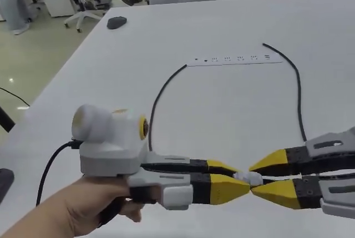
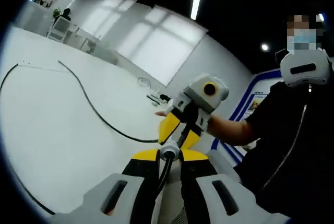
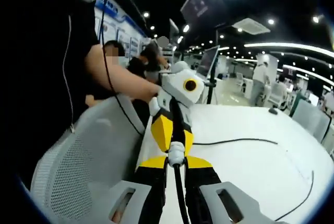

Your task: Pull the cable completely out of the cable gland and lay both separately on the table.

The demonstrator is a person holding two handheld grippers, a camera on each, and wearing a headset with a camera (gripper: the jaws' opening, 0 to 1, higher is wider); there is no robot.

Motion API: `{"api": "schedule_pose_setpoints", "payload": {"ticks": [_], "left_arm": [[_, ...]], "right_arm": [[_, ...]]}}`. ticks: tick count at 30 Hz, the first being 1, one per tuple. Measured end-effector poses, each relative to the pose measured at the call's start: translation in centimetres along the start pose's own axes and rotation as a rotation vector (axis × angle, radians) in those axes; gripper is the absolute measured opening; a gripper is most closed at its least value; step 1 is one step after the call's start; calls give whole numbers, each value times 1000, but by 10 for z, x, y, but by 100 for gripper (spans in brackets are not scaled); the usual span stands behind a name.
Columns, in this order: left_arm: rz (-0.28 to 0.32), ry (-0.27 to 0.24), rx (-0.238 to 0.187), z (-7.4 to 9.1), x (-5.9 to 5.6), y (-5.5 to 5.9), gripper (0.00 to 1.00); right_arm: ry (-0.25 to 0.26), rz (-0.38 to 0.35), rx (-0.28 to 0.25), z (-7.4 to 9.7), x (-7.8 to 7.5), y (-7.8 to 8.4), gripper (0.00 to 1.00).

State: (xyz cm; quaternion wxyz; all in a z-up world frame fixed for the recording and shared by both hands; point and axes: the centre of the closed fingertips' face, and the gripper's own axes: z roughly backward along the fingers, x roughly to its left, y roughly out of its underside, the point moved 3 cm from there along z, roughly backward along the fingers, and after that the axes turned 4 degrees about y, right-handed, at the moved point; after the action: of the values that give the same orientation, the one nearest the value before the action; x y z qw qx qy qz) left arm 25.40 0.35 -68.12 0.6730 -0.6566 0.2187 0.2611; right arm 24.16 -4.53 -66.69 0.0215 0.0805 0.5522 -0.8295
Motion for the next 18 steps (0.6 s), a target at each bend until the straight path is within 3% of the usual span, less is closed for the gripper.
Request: {"api": "schedule_pose_setpoints", "payload": {"ticks": [1,2,4,5,7,9,10,13,16,18], "left_arm": [[58,-13,-5,0,2,0,14],[79,-23,0,0,3,1,14],[28,-31,-14,-1,3,1,14],[-19,-16,-37,0,1,-2,14],[-65,-8,-36,1,-2,-2,14],[-195,-10,-47,3,-3,-6,14],[-252,-6,-52,4,-5,-8,14],[-330,2,-72,3,-12,-14,14],[-388,3,-37,1,-16,-12,14],[-397,2,-34,0,-17,-12,14]], "right_arm": [[9,24,5,-1,0,2,7],[5,7,7,-2,1,3,7],[14,-52,-5,-1,-4,5,7],[0,-145,-27,0,-6,3,7],[-27,-310,-44,3,-8,1,9],[-71,-434,-132,7,-12,-8,17],[-96,-547,-153,9,-15,-8,19],[-134,-628,-195,10,-16,-5,14],[-178,-738,-247,11,-17,-7,11],[-173,-728,-231,10,-18,-1,9]]}}
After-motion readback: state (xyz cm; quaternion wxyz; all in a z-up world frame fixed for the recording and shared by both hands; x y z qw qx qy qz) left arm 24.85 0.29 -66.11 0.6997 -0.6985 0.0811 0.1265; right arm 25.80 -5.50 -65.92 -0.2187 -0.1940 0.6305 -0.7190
